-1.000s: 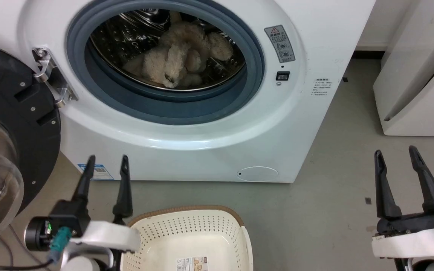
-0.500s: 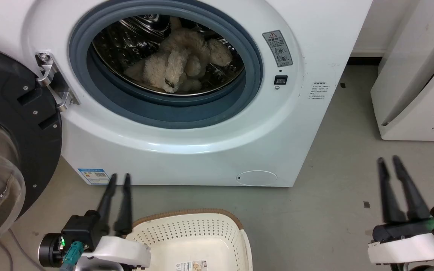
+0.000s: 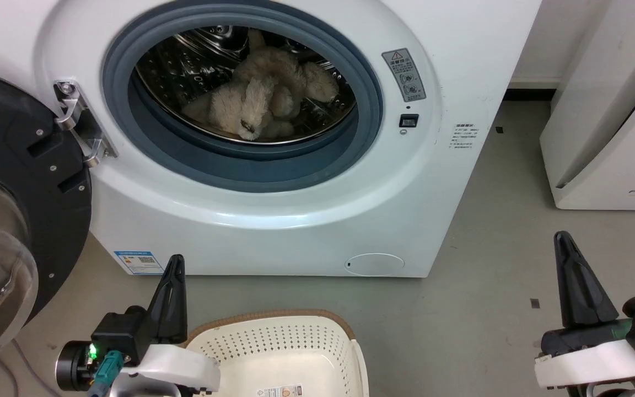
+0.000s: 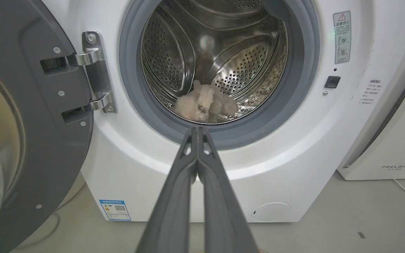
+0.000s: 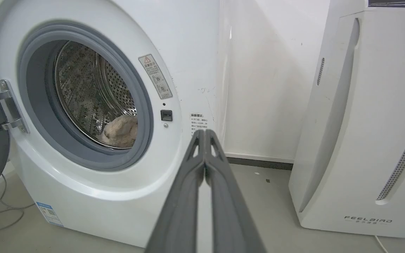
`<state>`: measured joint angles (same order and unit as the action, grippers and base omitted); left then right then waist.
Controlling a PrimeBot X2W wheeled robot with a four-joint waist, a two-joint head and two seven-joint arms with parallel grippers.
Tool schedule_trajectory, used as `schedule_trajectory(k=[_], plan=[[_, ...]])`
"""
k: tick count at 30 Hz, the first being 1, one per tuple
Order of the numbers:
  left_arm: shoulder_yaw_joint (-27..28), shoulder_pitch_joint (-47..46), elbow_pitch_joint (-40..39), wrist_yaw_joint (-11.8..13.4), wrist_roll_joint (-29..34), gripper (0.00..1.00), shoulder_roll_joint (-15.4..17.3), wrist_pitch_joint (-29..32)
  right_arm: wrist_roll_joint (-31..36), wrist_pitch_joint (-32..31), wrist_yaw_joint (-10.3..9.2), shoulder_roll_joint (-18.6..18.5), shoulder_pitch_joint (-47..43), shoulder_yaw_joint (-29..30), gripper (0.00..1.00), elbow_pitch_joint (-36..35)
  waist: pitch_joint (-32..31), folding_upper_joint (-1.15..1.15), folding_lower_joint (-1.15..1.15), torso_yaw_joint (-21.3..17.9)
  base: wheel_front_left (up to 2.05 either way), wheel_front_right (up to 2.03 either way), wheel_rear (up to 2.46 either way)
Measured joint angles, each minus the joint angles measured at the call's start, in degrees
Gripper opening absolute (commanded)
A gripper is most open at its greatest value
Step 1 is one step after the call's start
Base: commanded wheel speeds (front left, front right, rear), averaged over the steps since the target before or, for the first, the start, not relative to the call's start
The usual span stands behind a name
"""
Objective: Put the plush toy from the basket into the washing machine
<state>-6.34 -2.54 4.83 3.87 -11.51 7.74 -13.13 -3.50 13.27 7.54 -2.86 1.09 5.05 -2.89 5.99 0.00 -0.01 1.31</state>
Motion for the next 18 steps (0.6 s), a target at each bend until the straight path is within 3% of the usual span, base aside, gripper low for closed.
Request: schedule_trajectory(k=[18], plan=[[1.0,0.0,-0.7,-0.5,1.9,0.00,-0.9,2.0,0.4,-2.1,0.00,0.0,0.0,-0.7,0.00,0.4,-1.0,0.00,0.00,-0.2,0.00,0.00,0.00]])
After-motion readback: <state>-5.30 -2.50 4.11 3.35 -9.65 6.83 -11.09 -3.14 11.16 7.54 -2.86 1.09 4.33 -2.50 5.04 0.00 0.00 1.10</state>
